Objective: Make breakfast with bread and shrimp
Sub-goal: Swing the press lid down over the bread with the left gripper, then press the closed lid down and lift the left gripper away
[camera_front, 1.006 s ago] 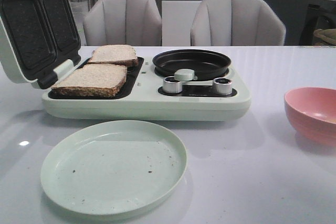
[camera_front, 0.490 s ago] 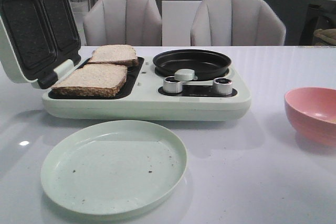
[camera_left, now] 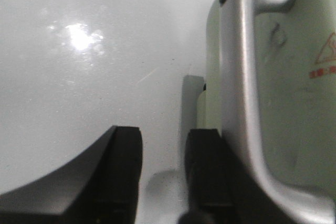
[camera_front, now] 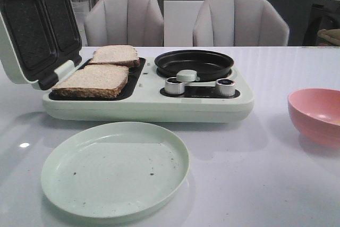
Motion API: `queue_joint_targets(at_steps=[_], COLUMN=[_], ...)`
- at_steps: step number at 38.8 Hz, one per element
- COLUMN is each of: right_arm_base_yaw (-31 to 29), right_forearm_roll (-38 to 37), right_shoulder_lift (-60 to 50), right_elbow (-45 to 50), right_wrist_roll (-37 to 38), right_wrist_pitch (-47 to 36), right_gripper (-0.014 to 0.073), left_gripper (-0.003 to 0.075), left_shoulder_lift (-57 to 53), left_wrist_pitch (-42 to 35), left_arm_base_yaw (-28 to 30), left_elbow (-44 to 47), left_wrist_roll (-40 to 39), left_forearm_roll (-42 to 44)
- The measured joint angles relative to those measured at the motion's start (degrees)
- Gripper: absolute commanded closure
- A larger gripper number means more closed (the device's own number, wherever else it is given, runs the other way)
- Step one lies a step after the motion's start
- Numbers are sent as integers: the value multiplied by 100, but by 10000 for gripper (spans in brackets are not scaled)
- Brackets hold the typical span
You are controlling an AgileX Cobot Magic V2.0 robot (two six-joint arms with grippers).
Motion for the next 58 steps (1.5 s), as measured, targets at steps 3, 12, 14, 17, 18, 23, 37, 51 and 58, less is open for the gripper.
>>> queue_joint_targets(at_steps=[3, 12, 14, 17, 18, 23, 37, 51, 58], right_arm_base_yaw=[0, 0, 0, 0, 0, 0, 0, 0, 0], right_forearm_roll=[0, 0, 0, 0, 0, 0, 0, 0, 0], right_shoulder_lift=[0, 0, 0, 0, 0, 0, 0, 0, 0], right_elbow=[0, 0, 0, 0, 0, 0, 0, 0, 0], right_wrist_roll=[0, 0, 0, 0, 0, 0, 0, 0, 0], right_wrist_pitch=[0, 0, 0, 0, 0, 0, 0, 0, 0], right_gripper=[16, 16, 16, 16, 16, 16, 16, 16, 16], left_gripper=[575, 621, 621, 621, 621, 621, 621, 621, 621], left_shoulder_lift=[0, 0, 0, 0, 0, 0, -14, -774, -1285], left_wrist_pitch=[48, 108, 108, 108, 108, 108, 59, -982, -1473], left_arm_base_yaw=[-143, -599, -731, -921, -984, -1349, -2194, -3494, -4172], left_elbow=[-46, -85, -85, -85, -85, -85, -2, 1585, 2381], left_wrist_roll=[66, 133, 133, 137, 147, 225, 366, 757, 836], left_forearm_roll=[-47, -204, -277, -352, -366, -388, -408, -408, -329])
